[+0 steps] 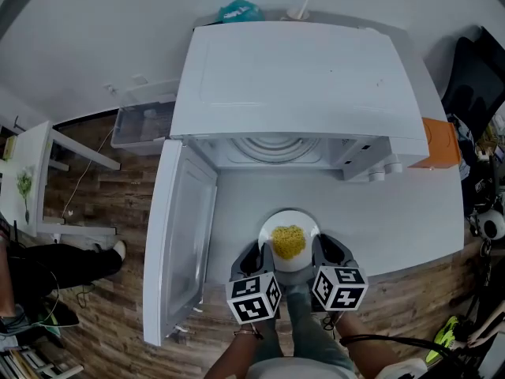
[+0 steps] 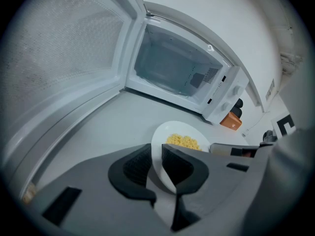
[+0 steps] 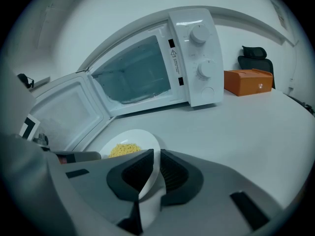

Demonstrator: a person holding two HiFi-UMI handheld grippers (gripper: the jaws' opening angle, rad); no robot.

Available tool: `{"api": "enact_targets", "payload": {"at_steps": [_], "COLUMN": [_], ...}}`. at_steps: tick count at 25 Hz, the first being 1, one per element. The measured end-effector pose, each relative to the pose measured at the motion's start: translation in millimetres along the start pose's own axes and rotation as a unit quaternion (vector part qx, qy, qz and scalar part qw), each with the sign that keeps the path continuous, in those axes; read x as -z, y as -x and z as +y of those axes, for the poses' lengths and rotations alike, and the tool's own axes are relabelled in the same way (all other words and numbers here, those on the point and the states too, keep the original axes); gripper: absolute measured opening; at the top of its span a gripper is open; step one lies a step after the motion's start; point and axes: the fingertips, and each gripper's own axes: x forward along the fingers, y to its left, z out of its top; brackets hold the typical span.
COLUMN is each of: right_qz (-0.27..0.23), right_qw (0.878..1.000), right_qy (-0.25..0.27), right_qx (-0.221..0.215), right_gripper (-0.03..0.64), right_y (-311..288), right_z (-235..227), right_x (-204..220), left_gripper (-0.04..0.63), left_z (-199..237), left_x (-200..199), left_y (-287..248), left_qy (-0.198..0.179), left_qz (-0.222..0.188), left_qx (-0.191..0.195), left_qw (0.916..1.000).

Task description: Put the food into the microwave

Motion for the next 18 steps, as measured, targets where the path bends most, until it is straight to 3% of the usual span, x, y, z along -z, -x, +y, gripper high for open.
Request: {"api": "enact_targets", "payload": {"at_steps": [18], "right_qz": [-0.032], "right_qw": [0.999], "right_qy": [0.009], "right_qx": [-0.012], "right_gripper": [0.051], "right_y": [24], "right_z": [19], "right_x": [-31], "left_gripper": [0.064], "left_z": [-5], "left_x": [-26], "left_y": [30], "left_qy": [-0.001], "left_qz": [-0.032], "left_qx": [0.004], "left_qw": [0.9995]}}
